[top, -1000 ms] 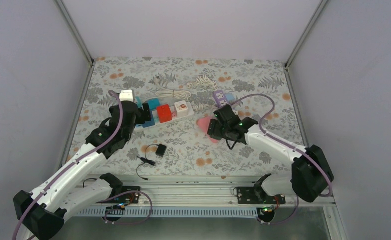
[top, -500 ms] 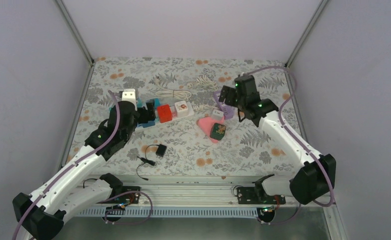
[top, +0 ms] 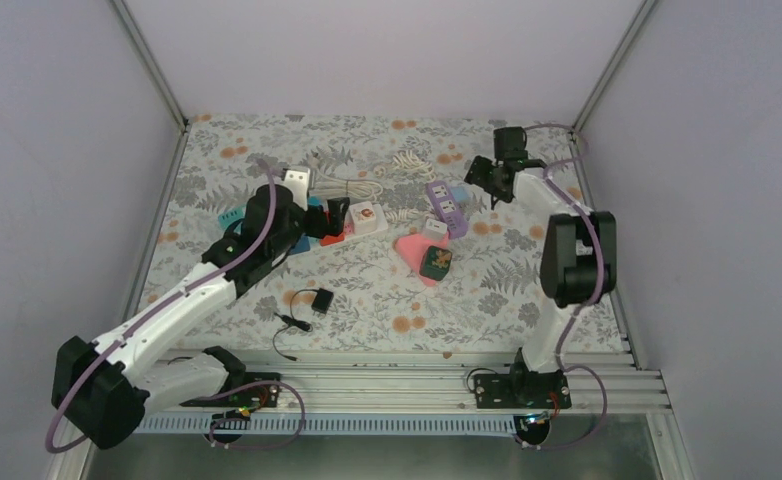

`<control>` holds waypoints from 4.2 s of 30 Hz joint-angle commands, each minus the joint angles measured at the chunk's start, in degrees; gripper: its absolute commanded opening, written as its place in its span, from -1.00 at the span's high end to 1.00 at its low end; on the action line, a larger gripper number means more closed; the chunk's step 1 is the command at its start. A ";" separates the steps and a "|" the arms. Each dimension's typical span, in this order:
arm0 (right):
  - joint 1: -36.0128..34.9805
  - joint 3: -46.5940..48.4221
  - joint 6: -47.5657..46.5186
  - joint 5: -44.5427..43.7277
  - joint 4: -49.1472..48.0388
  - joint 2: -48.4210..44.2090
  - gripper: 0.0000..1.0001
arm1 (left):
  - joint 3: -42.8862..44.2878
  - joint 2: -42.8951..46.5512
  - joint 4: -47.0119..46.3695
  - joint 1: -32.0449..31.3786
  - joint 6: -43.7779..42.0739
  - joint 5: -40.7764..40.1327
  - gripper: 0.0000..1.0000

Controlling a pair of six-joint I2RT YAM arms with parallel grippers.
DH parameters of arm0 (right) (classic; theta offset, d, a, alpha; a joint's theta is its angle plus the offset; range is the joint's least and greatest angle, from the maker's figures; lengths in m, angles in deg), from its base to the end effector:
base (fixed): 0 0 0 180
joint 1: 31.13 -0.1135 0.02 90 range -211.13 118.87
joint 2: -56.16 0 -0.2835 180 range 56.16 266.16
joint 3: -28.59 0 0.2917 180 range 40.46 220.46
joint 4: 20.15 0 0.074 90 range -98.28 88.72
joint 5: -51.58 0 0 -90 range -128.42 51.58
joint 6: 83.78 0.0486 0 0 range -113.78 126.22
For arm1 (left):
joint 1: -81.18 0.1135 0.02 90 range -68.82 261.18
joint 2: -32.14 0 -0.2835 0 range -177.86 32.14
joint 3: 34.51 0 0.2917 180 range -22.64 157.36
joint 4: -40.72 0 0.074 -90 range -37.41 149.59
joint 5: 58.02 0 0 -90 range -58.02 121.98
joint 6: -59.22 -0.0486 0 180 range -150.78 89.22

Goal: Insert the plug

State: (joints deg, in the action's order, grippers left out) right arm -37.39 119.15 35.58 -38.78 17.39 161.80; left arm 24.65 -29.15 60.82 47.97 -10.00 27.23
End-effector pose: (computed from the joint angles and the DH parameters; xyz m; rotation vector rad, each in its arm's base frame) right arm 0.4498 0.0490 0.2132 0.5046 2.4557 0.2519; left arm 0.2437 -0.1547 0.3050 0.1608 1.9898 -0.5346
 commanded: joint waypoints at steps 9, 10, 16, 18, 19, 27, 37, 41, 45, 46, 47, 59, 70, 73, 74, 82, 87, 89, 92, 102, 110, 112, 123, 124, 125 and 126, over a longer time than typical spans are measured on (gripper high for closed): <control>-0.65 12.27 -2.00 2.92 2.66 16.24 -0.59 | 9.22 -10.78 -4.28 0.16 0.34 7.95 -1.00; -0.86 13.45 -2.41 3.13 3.29 17.59 -0.59 | 9.65 -11.56 -4.28 0.16 0.64 8.01 -1.00; -2.28 14.61 -3.96 0.96 6.48 19.40 -0.51 | 12.68 -15.14 -2.85 0.16 0.57 9.09 -1.00; -2.32 12.02 -3.71 -0.11 5.89 17.18 -0.51 | 13.19 -15.55 -2.40 0.16 0.37 8.89 -1.00; -2.37 10.80 -3.66 -0.36 5.63 16.21 -0.51 | 13.17 -15.43 -2.55 0.12 0.33 8.88 -1.00; -3.16 3.39 -5.89 3.82 4.18 11.41 -0.58 | 12.42 -15.33 -3.70 0.16 -0.30 8.20 -1.00; -4.70 2.25 -7.56 -1.75 5.63 12.48 -0.70 | 12.84 -15.38 -3.29 0.16 -0.82 7.54 -1.00; -5.13 2.20 -7.22 -3.96 5.62 12.12 -0.49 | 12.39 -15.08 -3.13 0.16 -0.75 6.92 -1.00; -5.19 2.52 -6.81 -2.67 5.13 11.79 -0.14 | 12.58 -15.53 -3.28 0.16 -0.48 6.95 -1.00; -5.19 2.33 -6.48 -2.59 4.84 11.47 -0.09 | 12.68 -15.67 -3.23 0.14 -0.47 7.14 -1.00; -5.15 2.10 -6.04 -2.69 4.39 11.05 -0.08 | 12.80 -15.83 -3.11 0.16 -0.56 7.23 -1.00; -5.23 -5.60 3.27 11.04 -6.80 -5.08 -0.11 | 9.23 -15.91 -9.81 -0.76 1.50 7.01 -1.00; -7.85 -12.95 19.77 32.34 -20.06 -21.81 -0.23 | 8.51 -20.94 -28.83 -9.41 0.98 -0.84 -1.00; -8.55 -15.37 26.01 34.92 -23.27 -25.29 -0.25 | 8.67 -23.58 -35.96 -10.56 1.19 -1.57 -1.00; -8.78 -16.47 27.91 35.55 -24.56 -26.45 -0.26 | 8.67 -24.44 -38.39 -10.74 1.39 -1.59 -1.00; -10.40 -16.58 33.94 37.10 -27.00 -29.73 -0.29 | 8.61 -30.28 -54.68 -12.58 -1.03 2.64 -0.84; -11.21 -14.86 33.63 38.00 -25.43 -30.20 -0.30 | 10.14 -31.30 -54.89 -14.17 -1.66 1.84 -0.74; -11.23 -14.51 33.61 37.98 -25.35 -30.40 -0.31 | 11.48 -32.06 -53.73 -14.54 -1.80 1.43 -0.73; -11.38 -14.04 33.49 38.01 -25.05 -30.46 -0.31 | 12.45 -33.22 -53.23 -15.10 -1.77 -0.15 -0.65; -12.31 -14.33 32.91 36.40 -23.79 -31.41 -0.27 | 15.53 -35.15 -49.14 -15.30 0.54 -3.82 0.03; -12.65 -12.98 27.28 34.18 -19.15 -31.47 -0.48 | 15.11 -34.90 -48.90 -15.17 -3.77 -1.11 0.48; -12.66 -10.86 21.09 32.08 -13.63 -31.30 -0.66 | 14.26 -33.88 -47.84 -14.86 -7.10 2.06 0.51; -12.68 -7.22 -5.83 29.22 7.41 -33.73 -0.87 | 10.91 -25.59 -34.41 -6.80 -27.66 35.59 0.53; -12.64 -7.92 -7.27 30.96 8.03 -34.23 -0.87 | 11.21 -25.19 -32.95 -6.06 -28.99 38.66 0.53; -12.64 -8.80 -8.20 33.19 8.01 -34.95 -0.86 | 11.88 -25.15 -31.40 -5.33 -30.01 41.99 0.53; -12.63 -9.82 -9.00 36.19 7.41 -35.88 -0.86 | 12.89 -25.29 -29.47 -4.76 -30.80 44.69 0.53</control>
State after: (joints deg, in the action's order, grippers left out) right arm -49.56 111.09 36.04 -9.69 20.19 128.51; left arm 35.71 -56.28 25.22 41.19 -32.43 55.18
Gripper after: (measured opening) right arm 0.933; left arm 0.296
